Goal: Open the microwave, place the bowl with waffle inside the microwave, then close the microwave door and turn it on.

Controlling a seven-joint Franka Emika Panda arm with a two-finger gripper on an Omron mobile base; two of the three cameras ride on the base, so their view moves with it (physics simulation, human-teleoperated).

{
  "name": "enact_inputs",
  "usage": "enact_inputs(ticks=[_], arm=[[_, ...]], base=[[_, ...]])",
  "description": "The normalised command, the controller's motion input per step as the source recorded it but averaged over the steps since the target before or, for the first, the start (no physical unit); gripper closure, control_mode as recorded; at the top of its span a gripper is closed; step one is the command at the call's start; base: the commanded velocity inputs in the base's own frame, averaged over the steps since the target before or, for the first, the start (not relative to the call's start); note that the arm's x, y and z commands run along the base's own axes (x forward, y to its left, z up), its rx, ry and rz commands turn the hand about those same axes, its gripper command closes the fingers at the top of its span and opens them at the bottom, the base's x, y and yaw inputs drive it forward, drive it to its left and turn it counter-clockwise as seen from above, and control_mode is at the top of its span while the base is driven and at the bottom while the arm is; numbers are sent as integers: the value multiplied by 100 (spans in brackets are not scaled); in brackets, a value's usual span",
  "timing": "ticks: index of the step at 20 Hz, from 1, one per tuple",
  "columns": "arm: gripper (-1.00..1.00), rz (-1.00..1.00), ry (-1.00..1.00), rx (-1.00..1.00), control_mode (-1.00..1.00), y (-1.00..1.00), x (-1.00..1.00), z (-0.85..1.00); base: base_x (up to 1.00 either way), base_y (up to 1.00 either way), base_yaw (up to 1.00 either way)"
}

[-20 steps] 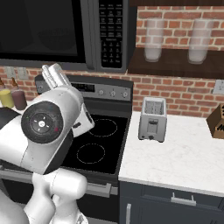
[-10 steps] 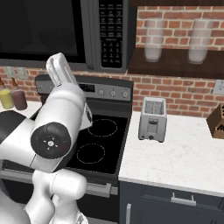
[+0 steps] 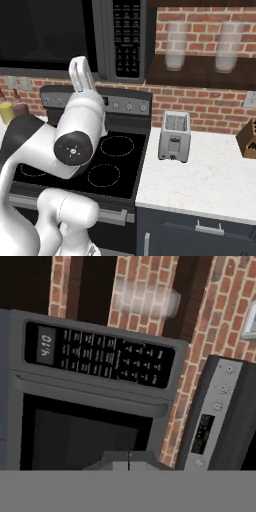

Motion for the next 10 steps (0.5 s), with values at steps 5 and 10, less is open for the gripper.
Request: enact_inputs(ticks=[5, 10], arm=[[100, 0, 3, 10, -100, 0, 39, 2], [100, 0, 17, 9, -100, 0, 45, 0]], base=[[0, 0, 0], [0, 0, 0]])
